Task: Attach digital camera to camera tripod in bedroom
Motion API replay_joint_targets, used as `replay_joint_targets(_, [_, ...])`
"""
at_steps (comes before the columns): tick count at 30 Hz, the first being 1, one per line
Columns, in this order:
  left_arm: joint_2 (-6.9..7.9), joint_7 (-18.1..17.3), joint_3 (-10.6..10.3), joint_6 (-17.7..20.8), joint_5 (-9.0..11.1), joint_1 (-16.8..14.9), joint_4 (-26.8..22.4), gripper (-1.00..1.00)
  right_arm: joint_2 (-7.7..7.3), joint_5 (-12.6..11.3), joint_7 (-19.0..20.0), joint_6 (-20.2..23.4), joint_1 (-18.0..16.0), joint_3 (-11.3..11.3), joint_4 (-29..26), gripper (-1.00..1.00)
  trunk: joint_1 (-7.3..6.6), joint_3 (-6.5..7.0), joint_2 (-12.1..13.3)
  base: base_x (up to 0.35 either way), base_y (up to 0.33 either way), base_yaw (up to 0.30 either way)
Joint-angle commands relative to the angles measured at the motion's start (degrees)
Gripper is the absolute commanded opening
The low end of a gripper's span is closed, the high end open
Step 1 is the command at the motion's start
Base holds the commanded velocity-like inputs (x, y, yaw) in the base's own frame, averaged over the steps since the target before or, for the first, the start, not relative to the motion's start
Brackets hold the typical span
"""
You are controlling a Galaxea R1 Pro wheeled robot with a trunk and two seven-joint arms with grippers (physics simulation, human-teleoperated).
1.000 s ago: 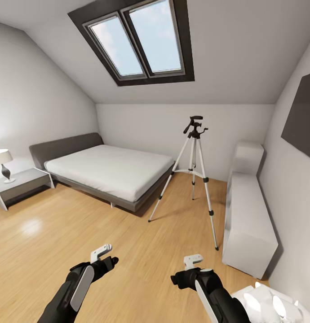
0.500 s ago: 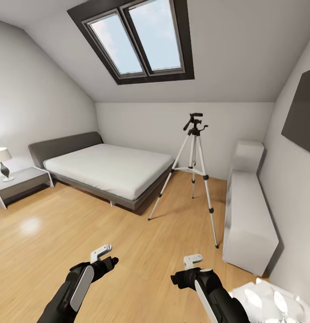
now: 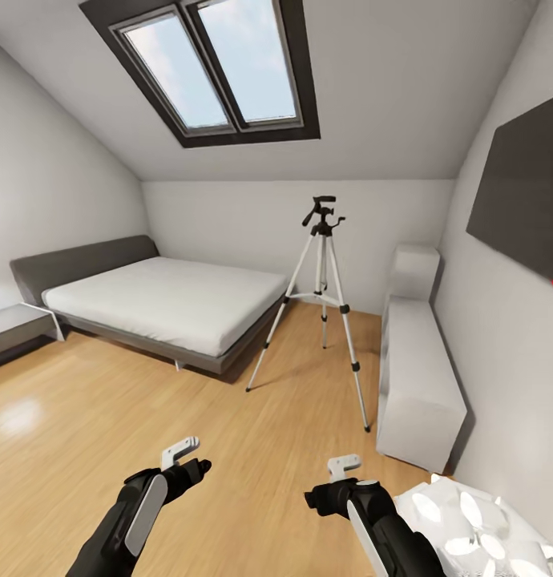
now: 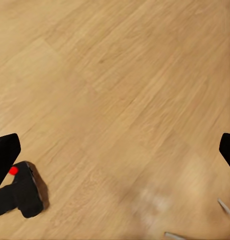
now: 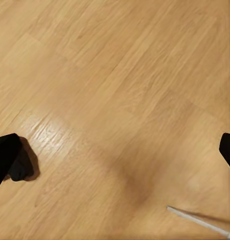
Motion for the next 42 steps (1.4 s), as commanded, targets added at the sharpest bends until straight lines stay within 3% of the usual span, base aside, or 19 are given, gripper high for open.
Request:
replay_joint_targets(1, [-0.03, 0.4, 0.1, 0.3, 0.6, 0.0, -0.1, 1.0, 0.0, 0.0, 0.1, 0.2, 0.0, 0.0, -0.1, 1.0, 0.22, -0.25, -0.4, 0.0, 0.0, -0.081])
replay_joint_targets(42, [-0.1, 0.4, 0.1, 0.2, 0.6, 0.0, -0.1, 1.0, -0.07, 0.0, 0.2, 0.1, 0.0, 0.1, -0.1, 1.0, 0.44, -0.43, -0.8, 0.0, 0.0, -0.044])
